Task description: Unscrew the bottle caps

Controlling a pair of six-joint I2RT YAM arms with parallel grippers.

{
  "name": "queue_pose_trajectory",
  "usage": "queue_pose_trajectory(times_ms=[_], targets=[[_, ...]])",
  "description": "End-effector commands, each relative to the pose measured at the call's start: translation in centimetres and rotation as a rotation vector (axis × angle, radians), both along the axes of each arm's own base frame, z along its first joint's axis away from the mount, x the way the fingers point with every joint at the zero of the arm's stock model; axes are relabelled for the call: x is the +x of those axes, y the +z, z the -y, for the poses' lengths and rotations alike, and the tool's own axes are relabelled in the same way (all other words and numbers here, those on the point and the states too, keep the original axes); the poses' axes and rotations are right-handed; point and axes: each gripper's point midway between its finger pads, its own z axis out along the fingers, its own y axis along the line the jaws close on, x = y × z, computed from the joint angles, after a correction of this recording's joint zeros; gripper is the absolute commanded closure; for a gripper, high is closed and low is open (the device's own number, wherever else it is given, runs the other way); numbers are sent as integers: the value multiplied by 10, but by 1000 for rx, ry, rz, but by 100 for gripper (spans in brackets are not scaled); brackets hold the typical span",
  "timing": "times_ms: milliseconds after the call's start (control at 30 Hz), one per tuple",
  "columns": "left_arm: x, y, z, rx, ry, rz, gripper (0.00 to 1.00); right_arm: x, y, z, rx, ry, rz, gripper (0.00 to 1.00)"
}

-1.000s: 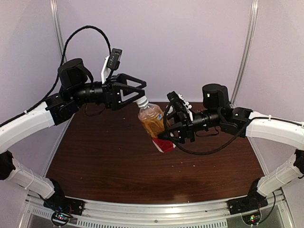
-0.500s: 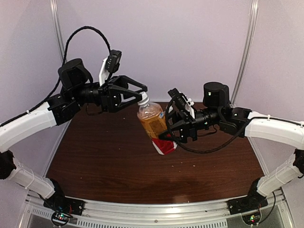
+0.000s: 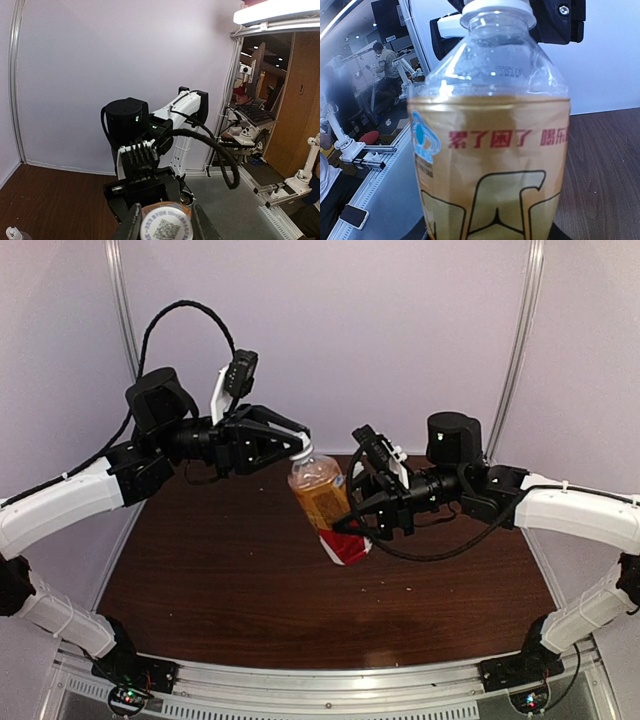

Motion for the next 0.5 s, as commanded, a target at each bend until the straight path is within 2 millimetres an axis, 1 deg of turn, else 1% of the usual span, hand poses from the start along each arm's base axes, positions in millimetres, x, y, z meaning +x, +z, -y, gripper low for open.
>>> queue_pose_trajectory(times_ms=[0,33,100,133,233,300,367,467], targets=[[7,2,-1,-16,34,-17,78,19,12,-1,4,-101,60,72],[11,3,-1,-14,62,-27,79,26,12,-1,-5,-143,76,72],[22,3,-2,-8,140,-54,80,40,4,1,-58,-231,78,72],[28,4,-4,-5,184,-69,81,51,1,3,-80,-289,115,72],[55,5,-10,10,358,-151,83,73,-7,10,-137,-425,158,72],[78,2,-19,16,508,-234,84,86,-12,15,-168,-501,184,73],[92,-1,-27,9,602,-317,84,97,-17,20,-192,-563,205,74],[107,-9,-36,17,710,-440,84,107,-23,25,-216,-627,226,74]])
